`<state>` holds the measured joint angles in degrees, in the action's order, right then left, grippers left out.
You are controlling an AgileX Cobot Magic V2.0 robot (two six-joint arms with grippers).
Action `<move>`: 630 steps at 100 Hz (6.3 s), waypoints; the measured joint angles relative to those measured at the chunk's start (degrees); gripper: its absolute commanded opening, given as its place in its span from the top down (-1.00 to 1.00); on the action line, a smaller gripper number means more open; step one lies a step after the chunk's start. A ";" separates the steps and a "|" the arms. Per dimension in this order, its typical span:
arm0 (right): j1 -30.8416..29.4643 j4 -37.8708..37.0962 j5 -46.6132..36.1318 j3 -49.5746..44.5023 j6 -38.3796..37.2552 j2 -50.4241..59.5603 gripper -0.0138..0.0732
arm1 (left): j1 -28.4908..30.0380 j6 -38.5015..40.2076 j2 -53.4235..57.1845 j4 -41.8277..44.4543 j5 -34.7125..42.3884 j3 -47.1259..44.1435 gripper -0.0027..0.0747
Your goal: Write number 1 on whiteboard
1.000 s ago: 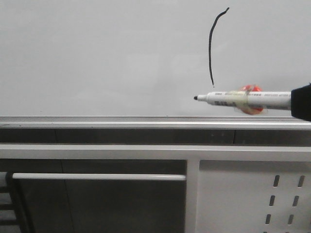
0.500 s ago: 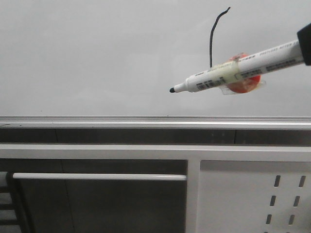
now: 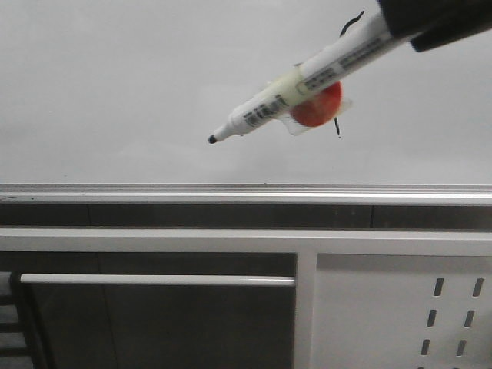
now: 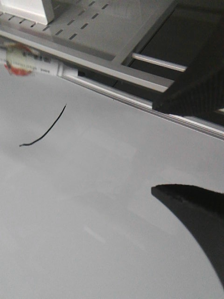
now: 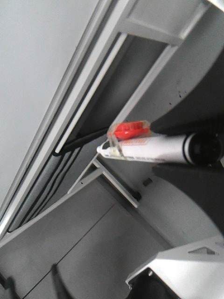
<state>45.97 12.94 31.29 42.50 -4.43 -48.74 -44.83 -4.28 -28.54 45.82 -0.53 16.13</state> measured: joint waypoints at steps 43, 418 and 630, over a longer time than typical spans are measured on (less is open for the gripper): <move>7.07 2.76 1.12 10.50 1.93 -12.72 0.80 | 0.00 -0.15 -9.96 6.04 7.97 1.70 0.15; 8.09 -26.78 28.11 13.25 -7.35 5.55 0.85 | -0.13 0.17 -32.01 -52.90 31.07 4.87 0.98; 8.09 -28.08 24.21 7.07 -9.40 5.89 0.85 | -5.03 0.03 -59.58 -71.87 65.57 4.46 0.98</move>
<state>54.06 -15.14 55.49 49.57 -13.82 -42.85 -49.85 -4.25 -88.12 -26.05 65.04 20.59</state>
